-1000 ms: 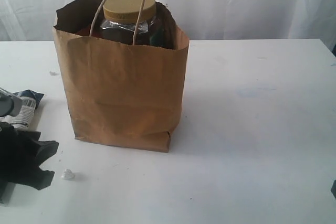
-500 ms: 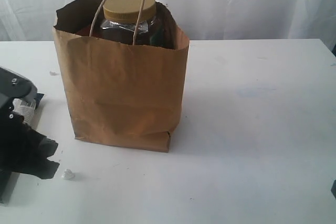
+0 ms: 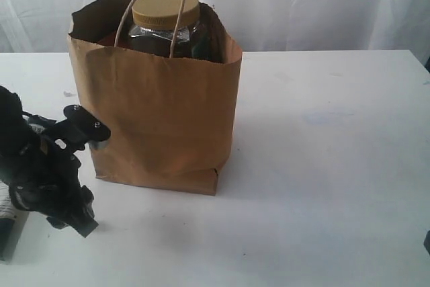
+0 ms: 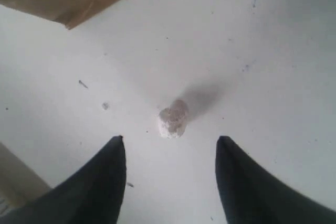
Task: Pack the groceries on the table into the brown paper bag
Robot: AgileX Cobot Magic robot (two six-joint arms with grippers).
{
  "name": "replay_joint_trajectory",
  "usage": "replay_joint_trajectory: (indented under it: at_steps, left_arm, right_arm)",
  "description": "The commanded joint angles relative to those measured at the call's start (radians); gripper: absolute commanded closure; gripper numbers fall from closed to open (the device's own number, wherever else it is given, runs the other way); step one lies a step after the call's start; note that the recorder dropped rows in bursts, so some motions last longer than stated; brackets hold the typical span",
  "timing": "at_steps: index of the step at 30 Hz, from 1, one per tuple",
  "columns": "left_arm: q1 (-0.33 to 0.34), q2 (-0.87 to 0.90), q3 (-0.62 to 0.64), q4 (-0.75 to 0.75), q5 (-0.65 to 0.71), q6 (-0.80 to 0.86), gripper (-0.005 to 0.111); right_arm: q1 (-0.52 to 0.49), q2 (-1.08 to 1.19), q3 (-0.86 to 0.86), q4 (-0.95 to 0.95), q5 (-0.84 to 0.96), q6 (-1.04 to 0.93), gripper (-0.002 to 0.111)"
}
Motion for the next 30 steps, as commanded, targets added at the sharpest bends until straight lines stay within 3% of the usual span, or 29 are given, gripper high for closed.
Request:
replay_joint_trajectory:
  at_steps: [1, 20, 26, 30]
  left_arm:
    - [0.000, 0.054, -0.006, -0.002, -0.062, 0.003, 0.051]
    - [0.000, 0.134, 0.002, 0.027, -0.083, 0.007, 0.053]
    - [0.000, 0.134, 0.002, 0.041, -0.047, 0.007, 0.106]
    - [0.000, 0.134, 0.002, 0.073, -0.035, 0.007, 0.107]
  right_arm:
    - [0.002, 0.004, 0.002, 0.003, -0.006, 0.000, 0.108]
    - [0.002, 0.004, 0.002, 0.005, -0.006, 0.024, 0.108]
    - [0.002, 0.004, 0.002, 0.003, -0.006, 0.024, 0.108]
    - [0.002, 0.004, 0.002, 0.005, -0.006, 0.024, 0.108]
